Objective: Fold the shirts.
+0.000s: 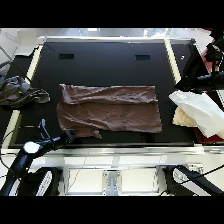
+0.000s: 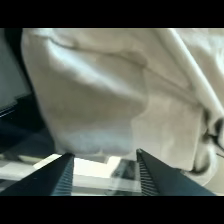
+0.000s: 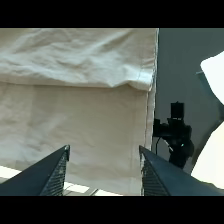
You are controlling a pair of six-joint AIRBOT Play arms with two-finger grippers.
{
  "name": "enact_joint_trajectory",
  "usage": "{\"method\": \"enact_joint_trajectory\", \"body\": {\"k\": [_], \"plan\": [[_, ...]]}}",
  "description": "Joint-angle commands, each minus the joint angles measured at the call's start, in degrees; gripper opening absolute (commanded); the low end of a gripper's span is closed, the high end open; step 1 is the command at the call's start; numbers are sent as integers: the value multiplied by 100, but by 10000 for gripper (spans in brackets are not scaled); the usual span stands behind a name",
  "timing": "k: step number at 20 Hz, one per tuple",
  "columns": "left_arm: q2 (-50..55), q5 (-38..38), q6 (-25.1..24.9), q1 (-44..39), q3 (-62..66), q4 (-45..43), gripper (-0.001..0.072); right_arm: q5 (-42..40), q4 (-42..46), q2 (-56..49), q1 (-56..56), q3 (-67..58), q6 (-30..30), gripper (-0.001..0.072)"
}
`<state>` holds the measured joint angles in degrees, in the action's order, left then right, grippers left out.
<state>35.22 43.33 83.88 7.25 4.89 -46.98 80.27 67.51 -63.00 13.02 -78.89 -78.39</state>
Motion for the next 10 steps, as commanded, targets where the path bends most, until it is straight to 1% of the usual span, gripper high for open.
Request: {"method": "enact_joint_trajectory", "body": {"k": [1, 2, 3, 5, 6, 7, 10], "plan": [[308, -103, -389, -2, -2, 531, 245, 131, -15, 4, 4, 2, -7, 490], [302, -74, -409, -2, -2, 612, 7, 129, -11, 4, 4, 2, -7, 489], [302, -63, -549, -2, 0, 743, 12, 133, -2, 4, 4, 4, -9, 489], [302, -63, -645, -2, 2, 1051, 12, 181, 26, 35, 4, 94, -24, 487], [299, -63, -673, -2, 4, 1180, 12, 122, 118, 142, 7, 393, -68, 436], [284, -57, -739, -2, 4, 1274, 12, 2, 232, 332, 15, 879, -101, 402], [66, 66, -831, -2, 7, 1322, 12, -494, 249, 1320, 20, 3379, -667, 402]]}}
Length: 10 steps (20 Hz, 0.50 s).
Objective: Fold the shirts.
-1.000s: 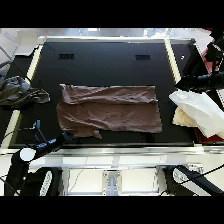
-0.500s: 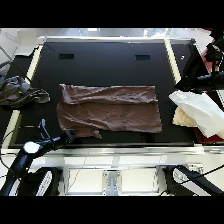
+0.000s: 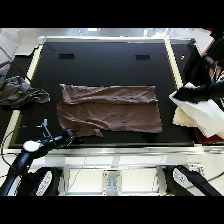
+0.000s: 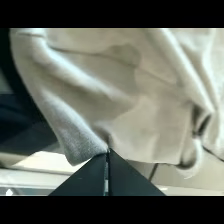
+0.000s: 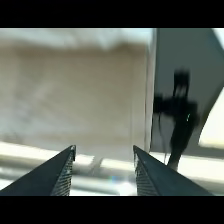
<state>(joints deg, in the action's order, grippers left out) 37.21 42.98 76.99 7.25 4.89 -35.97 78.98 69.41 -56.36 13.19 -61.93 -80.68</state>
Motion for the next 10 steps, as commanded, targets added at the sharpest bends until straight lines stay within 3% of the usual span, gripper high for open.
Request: {"method": "enact_joint_trajectory", "body": {"k": [1, 4, 10], "plan": [[-256, 105, -140, -2, 7, 221, 12, -459, -120, 968, 2, 2496, -555, 405], [-640, 118, -138, -2, 7, 221, 12, -1040, -940, 1633, 2, 4041, -761, 412], [-1056, 186, -114, -2, 7, 219, 12, -2361, -1325, 1152, 0, 4207, -1530, 412]]}}
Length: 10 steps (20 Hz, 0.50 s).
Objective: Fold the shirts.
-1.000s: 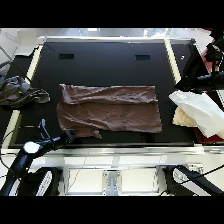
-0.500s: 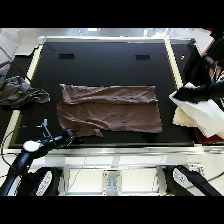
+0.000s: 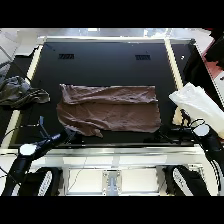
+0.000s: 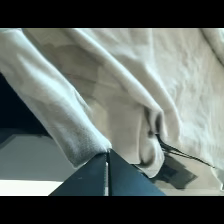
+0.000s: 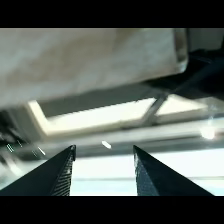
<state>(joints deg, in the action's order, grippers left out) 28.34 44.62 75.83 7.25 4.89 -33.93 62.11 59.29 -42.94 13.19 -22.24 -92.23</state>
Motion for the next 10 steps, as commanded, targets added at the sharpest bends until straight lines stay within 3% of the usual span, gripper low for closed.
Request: {"method": "enact_joint_trajectory", "body": {"k": [1, 6, 10], "plan": [[-166, 22, 2, -2, 7, 15, 12, -717, -481, -437, -2, 238, -319, 412], [-164, 22, 0, -2, 7, 15, 12, -1397, -944, -1443, -2, 236, -264, 412], [-164, 24, 2, -2, 7, 15, 12, -1781, -970, -1670, 0, 236, -269, 409]]}}
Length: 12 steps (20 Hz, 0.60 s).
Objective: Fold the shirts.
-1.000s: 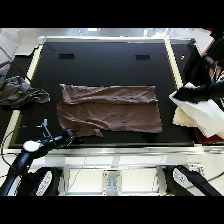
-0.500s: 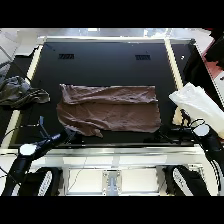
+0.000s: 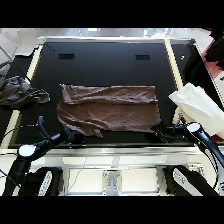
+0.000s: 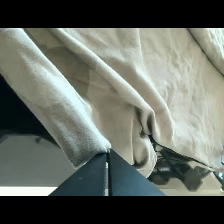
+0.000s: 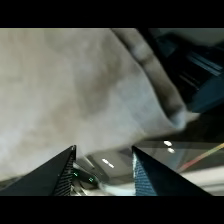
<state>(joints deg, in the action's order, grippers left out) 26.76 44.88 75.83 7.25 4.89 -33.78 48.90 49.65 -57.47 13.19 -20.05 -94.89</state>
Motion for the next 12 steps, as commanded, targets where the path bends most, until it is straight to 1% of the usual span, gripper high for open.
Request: {"method": "enact_joint_trajectory", "body": {"k": [1, 2, 3, 4, 6, 8, 10, 11, 12], "plan": [[-7, -2, 2, -2, 7, 0, 12, -520, 11, -216, 2, 17, -2, 404], [-7, -4, 0, -2, 7, 0, 12, -551, 24, -216, 2, 17, -2, 329], [-7, -2, 0, -2, 7, 0, 13, -568, 46, -219, 2, 17, -7, 219], [-7, -4, 0, -2, 7, 0, 12, -564, 57, -216, 2, 17, -7, 188], [-7, 0, 2, -2, 7, 2, 12, -448, 50, -214, 2, 15, 9, 15], [-96, 229, -2, 0, 70, 17, 11, -26, 63, -179, 2, -105, 201, 15], [-343, 693, 4, 0, 284, -120, 10, 520, 313, 129, 2, -409, 260, 14], [-531, 863, 166, 0, 422, -225, 9, 813, 568, 358, 2, -612, 258, 14], [-721, 946, 481, 0, 570, -422, 9, 1115, 831, 616, 2, -828, 258, 14]]}}
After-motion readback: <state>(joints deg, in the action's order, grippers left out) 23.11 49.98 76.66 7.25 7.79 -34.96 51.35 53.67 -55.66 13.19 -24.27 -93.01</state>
